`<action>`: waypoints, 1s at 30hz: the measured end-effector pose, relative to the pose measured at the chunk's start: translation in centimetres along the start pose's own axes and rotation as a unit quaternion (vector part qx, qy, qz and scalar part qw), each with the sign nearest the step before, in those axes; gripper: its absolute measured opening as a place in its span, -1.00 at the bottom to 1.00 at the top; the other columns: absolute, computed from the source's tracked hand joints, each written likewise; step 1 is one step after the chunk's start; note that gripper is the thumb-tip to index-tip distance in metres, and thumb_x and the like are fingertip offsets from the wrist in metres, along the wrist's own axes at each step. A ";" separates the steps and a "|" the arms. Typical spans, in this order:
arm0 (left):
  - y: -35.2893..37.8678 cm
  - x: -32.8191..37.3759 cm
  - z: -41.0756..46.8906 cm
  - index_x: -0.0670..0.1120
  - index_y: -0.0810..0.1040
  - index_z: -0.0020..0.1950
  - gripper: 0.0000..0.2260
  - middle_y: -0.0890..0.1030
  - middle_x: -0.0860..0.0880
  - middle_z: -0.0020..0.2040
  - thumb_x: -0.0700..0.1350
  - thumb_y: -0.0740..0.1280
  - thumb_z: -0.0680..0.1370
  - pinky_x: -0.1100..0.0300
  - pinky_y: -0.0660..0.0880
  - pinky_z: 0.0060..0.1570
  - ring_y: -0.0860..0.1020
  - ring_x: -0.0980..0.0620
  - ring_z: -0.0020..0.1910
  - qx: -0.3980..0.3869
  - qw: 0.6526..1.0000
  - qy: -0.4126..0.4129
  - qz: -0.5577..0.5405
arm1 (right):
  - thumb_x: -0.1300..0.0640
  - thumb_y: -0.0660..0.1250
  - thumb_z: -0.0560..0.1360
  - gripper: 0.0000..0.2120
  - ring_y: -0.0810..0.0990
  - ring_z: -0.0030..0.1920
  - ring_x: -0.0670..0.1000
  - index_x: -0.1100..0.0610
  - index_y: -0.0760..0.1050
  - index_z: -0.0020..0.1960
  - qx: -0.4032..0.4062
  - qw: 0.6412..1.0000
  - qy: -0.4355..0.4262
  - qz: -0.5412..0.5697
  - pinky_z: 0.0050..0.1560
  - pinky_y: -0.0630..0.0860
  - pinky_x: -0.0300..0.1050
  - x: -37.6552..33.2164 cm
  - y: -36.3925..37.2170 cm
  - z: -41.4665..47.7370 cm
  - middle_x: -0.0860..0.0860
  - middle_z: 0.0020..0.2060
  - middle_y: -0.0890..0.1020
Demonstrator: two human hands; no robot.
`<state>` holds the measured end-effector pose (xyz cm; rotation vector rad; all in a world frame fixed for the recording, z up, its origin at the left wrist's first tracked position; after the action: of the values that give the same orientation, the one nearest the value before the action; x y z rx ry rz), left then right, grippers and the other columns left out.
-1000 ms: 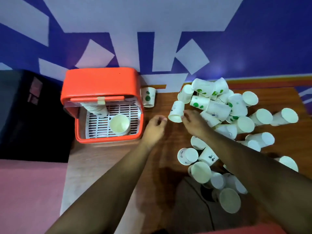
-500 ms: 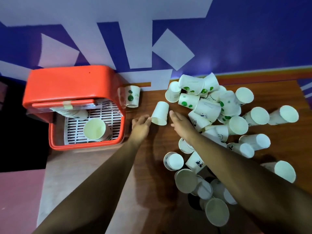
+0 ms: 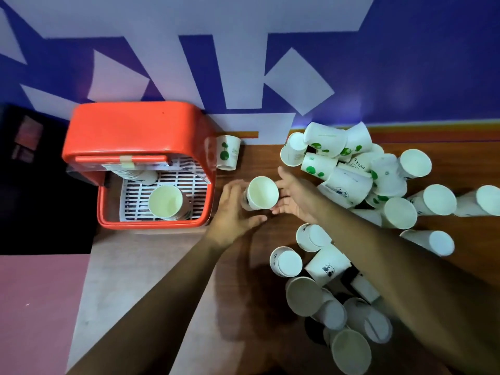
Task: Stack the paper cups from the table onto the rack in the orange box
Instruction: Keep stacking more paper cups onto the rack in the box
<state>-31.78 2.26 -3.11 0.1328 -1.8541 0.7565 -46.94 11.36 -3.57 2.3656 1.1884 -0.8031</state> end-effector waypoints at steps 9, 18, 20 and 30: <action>-4.5 -1.1 -4.1 -0.02 0.41 0.36 -0.44 0.57 0.19 0.17 -0.16 0.57 0.43 0.21 0.53 0.17 0.54 0.18 0.21 0.102 0.981 -0.065 -0.154 | -0.04 0.29 0.59 -0.58 0.63 0.02 0.10 0.23 0.45 0.29 0.014 0.995 -0.034 -0.095 -0.01 0.61 -0.04 -4.5 4.4 2.5 0.19 0.11 0.61; -7.0 -3.8 -8.0 0.03 0.46 0.31 -0.53 0.59 0.07 0.21 -0.14 0.54 0.47 0.33 0.53 0.00 0.56 0.10 0.22 0.118 0.967 -0.102 -0.203 | -0.10 0.43 0.45 -0.47 0.63 0.05 0.12 0.12 0.43 0.32 0.162 0.970 -0.080 -0.163 -0.08 0.56 -0.04 -8.1 9.3 10.4 0.09 0.12 0.63; -7.3 -4.2 -8.4 0.02 0.46 0.31 -0.54 0.59 0.05 0.22 -0.15 0.54 0.47 0.33 0.52 -0.01 0.56 0.09 0.20 0.114 0.966 -0.108 -0.206 | -0.05 0.43 0.47 -0.48 0.63 0.09 0.14 0.15 0.42 0.33 0.175 0.966 -0.077 -0.176 0.04 0.60 0.00 -8.0 9.7 11.4 0.12 0.16 0.62; -10.0 -3.7 -9.5 0.08 0.46 0.31 -0.48 0.60 0.12 0.20 0.06 0.54 0.40 0.06 0.56 0.16 0.58 0.02 0.22 0.110 0.966 -0.089 -0.217 | 0.04 0.53 0.38 -0.49 0.66 0.01 0.06 0.15 0.46 0.26 0.171 0.966 -0.096 -0.169 -0.03 0.62 -0.04 -6.4 8.4 7.8 0.06 0.11 0.65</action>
<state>-18.37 -1.32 0.09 0.7459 -1.8114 0.6524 -45.68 -1.59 -4.87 2.2974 1.4903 -1.4186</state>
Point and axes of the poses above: each hand's wrist, its own z-axis towards the middle knuckle, its own y-axis out of the palm, x = y × z, the point moved 5 cm from there along z, towards the middle knuckle
